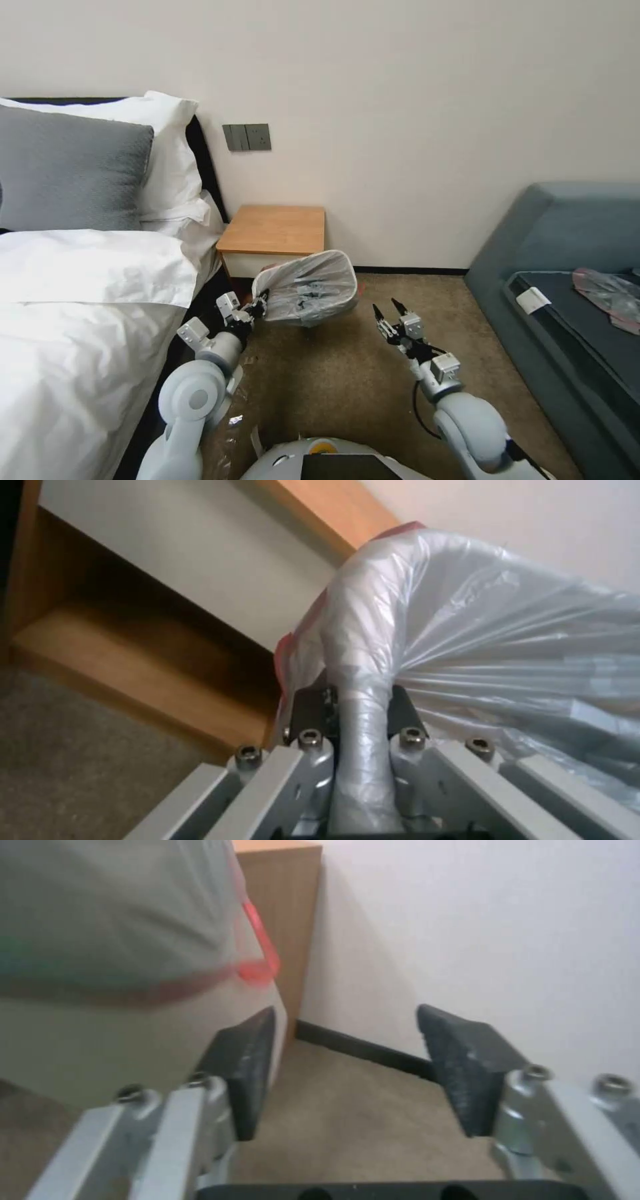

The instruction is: Pick up the garbage bag from the table and place it over the trash can.

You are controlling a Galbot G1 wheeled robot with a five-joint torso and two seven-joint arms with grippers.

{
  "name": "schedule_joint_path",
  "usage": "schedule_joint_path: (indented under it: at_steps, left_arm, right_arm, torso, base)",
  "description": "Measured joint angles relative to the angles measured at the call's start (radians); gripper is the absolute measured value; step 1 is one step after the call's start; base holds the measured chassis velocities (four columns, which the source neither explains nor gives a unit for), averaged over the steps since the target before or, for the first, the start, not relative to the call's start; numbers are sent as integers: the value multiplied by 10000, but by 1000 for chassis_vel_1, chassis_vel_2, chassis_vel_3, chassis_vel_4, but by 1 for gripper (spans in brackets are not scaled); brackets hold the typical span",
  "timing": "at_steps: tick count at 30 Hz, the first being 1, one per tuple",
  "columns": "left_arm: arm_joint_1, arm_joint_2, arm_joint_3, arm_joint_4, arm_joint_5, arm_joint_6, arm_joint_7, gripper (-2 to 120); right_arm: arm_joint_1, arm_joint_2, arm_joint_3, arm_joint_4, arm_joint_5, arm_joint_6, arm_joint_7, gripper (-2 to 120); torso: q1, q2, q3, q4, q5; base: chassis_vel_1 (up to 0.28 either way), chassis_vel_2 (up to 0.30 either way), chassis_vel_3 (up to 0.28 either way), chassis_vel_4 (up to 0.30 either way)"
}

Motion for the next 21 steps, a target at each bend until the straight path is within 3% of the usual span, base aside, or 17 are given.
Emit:
schedule_joint_path:
  at_steps: [2,4,6,8,11,15,16,17,21]
  left_arm:
    - [-8,83,6,66,214,114,-33,3]
    - [9,152,41,97,404,174,-30,3]
    - [36,311,159,162,1032,260,46,3]
    - [37,373,218,179,1290,285,95,3]
    - [-24,551,407,222,2149,381,312,3]
    - [-78,722,520,269,2828,454,581,3]
    - [-87,862,595,328,3450,463,822,3]
    - [-89,938,644,366,3759,463,930,3]
    - [-91,999,689,407,4009,463,1020,3]
  right_arm:
    - [-49,-9,256,185,47,264,-15,72]
    - [40,-21,352,265,203,646,-46,76]
    - [373,-217,492,524,322,1696,-383,88]
    - [476,-358,478,628,193,2002,-504,91]
    - [755,-1321,50,1049,-674,2642,-1024,99]
    - [1133,-2578,-348,1266,-953,2425,-1451,89]
    - [1569,-3552,-625,1322,-660,1956,-1607,82]
    - [1873,-4037,-826,1323,-361,1612,-1625,78]
    - [2148,-4397,-1023,1323,-72,1329,-1633,70]
  torso:
    - [0,0,0,0,2]
    - [0,0,0,-1,1]
    - [0,0,0,4,2]
    - [0,0,0,5,1]
    - [0,0,0,1,2]
    - [0,0,0,2,2]
    - [0,0,1,2,2]
    - [0,0,0,6,1]
    - [0,0,0,4,2]
  base:
    - [0,0,0,0]
    - [0,0,0,0]
    - [0,0,0,0]
    - [0,0,0,0]
    - [0,0,0,0]
    - [0,0,0,0]
    - [0,0,0,0]
    - [0,0,0,0]
    - [0,0,0,0]
